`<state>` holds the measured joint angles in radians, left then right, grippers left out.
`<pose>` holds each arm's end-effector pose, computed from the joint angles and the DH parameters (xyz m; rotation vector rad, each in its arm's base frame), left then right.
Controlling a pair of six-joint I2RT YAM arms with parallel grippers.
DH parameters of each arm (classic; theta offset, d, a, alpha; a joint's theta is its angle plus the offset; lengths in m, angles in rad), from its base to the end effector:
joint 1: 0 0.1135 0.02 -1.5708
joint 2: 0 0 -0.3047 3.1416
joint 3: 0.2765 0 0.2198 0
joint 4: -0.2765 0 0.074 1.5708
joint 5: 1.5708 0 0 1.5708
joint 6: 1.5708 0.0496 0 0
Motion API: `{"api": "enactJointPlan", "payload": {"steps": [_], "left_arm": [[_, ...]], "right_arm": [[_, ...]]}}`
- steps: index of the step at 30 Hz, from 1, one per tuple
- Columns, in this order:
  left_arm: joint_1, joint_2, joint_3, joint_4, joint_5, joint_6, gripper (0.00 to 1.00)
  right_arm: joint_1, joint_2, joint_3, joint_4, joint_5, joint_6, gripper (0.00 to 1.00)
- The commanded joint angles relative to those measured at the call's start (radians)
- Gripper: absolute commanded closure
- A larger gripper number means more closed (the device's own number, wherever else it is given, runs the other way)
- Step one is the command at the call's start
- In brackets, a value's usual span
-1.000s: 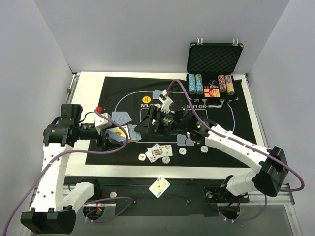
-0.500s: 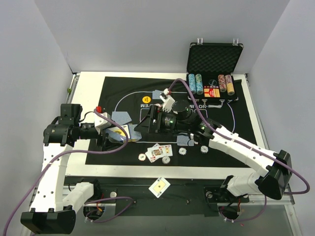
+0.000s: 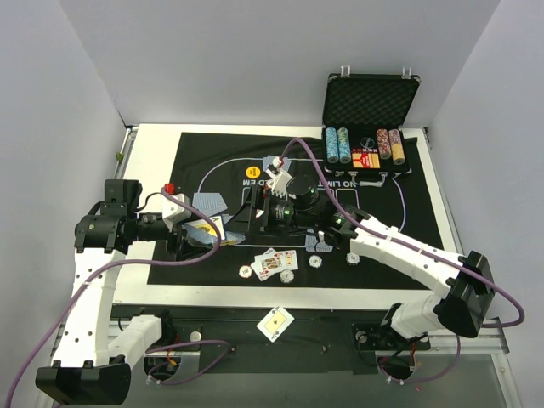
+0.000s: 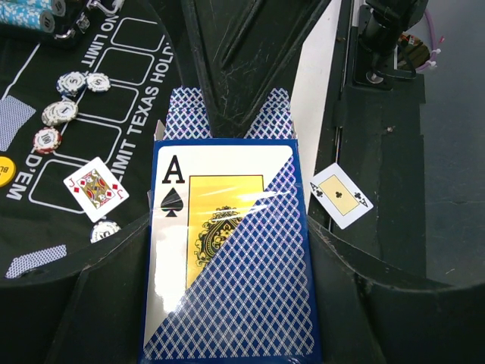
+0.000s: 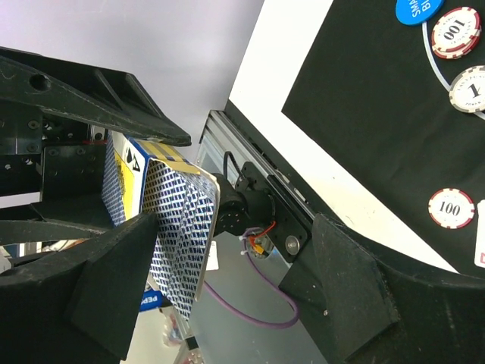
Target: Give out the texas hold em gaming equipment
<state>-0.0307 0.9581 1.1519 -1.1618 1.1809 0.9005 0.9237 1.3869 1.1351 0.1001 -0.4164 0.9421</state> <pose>0.0919 -0.0487 0.3859 1.2470 1.5708 -0.9363 0.1661 0.2530 0.4005 -0.3474 2.0205 1.6454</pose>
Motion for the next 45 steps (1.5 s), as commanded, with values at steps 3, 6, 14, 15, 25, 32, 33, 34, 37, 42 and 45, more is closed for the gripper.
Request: {"api": "enactJointPlan", "payload": {"steps": [3,6,14,15,25,32,33,34,37,42,45], "left_arm": [[0.0,-0.019,0.046,0.028,0.077,-0.006,0.95],[0.0,-0.019,0.049,0.027,0.082,-0.006,0.95],[0.002,-0.016,0.049,0.074,0.102,-0.06,0.95],[0.002,-0.018,0.048,0.086,0.106,-0.064,0.95],[0.002,-0.028,0.025,0.096,0.105,-0.075,0.94],[0.003,-0.028,0.017,0.097,0.1,-0.072,0.94],[0.002,-0.032,0.019,0.094,0.1,-0.074,0.95],[0.002,-0.03,0.019,0.096,0.102,-0.075,0.95],[0.003,-0.03,0.02,0.096,0.1,-0.075,0.95],[0.003,-0.032,0.012,0.099,0.111,-0.084,0.95],[0.003,-0.039,-0.004,0.114,0.111,-0.089,0.95]], "right_arm": [[0.0,-0.008,0.0,0.044,-0.018,-0.005,0.23],[-0.016,-0.032,-0.05,0.035,-0.013,-0.008,0.23],[-0.051,-0.109,-0.127,-0.005,-0.002,-0.022,0.24],[-0.051,-0.112,-0.126,-0.008,-0.002,-0.022,0.25],[-0.08,-0.172,-0.051,-0.066,0.021,-0.034,0.25],[-0.054,-0.174,0.026,-0.085,0.036,-0.043,0.23],[-0.049,-0.17,0.028,-0.082,0.037,-0.042,0.23],[-0.048,-0.17,0.028,-0.077,0.037,-0.039,0.23],[-0.039,-0.158,0.029,-0.062,0.034,-0.029,0.22],[-0.025,-0.12,0.02,-0.051,0.014,-0.008,0.23],[-0.019,-0.132,0.006,-0.083,0.03,-0.031,0.23]]}}
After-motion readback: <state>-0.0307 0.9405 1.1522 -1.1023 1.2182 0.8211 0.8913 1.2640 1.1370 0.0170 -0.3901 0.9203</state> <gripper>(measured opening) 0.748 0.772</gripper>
